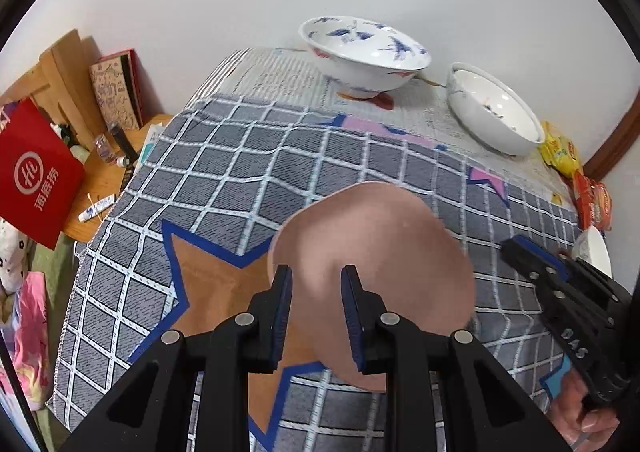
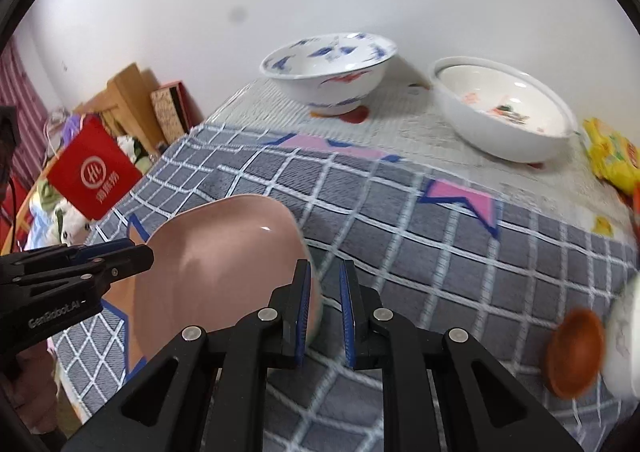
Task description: Organize plates and bowls
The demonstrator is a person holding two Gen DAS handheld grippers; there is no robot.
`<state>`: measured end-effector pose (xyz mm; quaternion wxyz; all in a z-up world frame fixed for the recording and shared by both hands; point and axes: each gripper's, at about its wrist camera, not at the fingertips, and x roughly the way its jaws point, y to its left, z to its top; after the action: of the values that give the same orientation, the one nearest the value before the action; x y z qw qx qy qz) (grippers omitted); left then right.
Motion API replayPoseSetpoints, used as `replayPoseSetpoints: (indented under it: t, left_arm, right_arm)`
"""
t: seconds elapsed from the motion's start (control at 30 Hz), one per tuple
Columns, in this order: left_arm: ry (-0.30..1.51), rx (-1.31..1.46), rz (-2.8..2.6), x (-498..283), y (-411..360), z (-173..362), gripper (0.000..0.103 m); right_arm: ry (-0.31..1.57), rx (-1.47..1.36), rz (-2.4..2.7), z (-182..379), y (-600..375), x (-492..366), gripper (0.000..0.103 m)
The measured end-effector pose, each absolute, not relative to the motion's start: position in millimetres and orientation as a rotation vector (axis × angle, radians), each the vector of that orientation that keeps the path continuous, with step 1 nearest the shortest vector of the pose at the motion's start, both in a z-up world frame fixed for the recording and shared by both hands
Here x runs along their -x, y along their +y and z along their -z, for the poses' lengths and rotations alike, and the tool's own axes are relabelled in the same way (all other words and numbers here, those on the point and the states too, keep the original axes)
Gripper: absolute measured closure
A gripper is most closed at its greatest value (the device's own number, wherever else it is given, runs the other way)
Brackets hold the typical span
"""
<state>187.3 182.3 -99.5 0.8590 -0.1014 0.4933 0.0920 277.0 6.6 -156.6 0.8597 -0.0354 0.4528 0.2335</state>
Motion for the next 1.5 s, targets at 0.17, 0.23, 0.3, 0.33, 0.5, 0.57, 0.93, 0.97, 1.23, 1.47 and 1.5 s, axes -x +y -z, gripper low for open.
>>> replayPoseSetpoints:
  t: [0.17,0.23,0.3,0.33,0.5,0.57,0.93,0.97,1.23,1.47,1.5]
  left_arm:
    - [1.016,0.176,-0.139,-187.5,147.1,85.6,0.079]
    - [1.014,0.164,-0.114,-187.9,130.4,82.7,0.079]
    - [1.010,0.147,-0.083,-188.2,109.3,80.4,0.078]
    - [1.009,0.139,-0.067,-188.3,98.6,79.9,0.075]
    - [1.011,0.099,0.003,-187.2,49.5,79.2,0.071]
    - [1.012,0.082,0.024,-186.2,33.9,80.3,0.071]
    - [1.038,0.055,0.100,-198.5,-26.2,94.8,0.070]
    - [1.041,0.052,0.103,-200.4,-29.8,97.0,0.070]
    - [1.069,0.047,0.129,-217.6,-50.7,115.6,0.060]
    - [1.092,0.041,0.140,-240.8,-65.7,130.7,0.059]
    - [1.092,0.037,0.142,-244.1,-68.3,132.8,0.060]
  right_arm:
    - [0.903,0.035,-0.405,129.1,-48.9,-258.2,0.082]
    - [0.883,0.022,-0.351,118.2,-76.7,-248.5,0.079]
    - [0.863,0.019,-0.300,109.0,-102.7,-239.5,0.079]
    - [0.857,0.019,-0.278,105.7,-113.6,-236.5,0.077]
    - [0.828,-0.008,-0.134,92.3,-181.5,-219.1,0.076]
    - [0.822,-0.026,-0.084,89.9,-210.6,-210.8,0.076]
    - [0.866,-0.116,0.095,107.5,-324.0,-175.4,0.076]
    - [0.877,-0.126,0.099,111.8,-329.4,-173.7,0.076]
    - [0.965,-0.174,0.110,150.6,-346.7,-174.5,0.076]
    - [1.001,-0.209,0.086,172.8,-346.3,-178.6,0.076]
    - [1.001,-0.215,0.080,174.4,-345.9,-179.4,0.076]
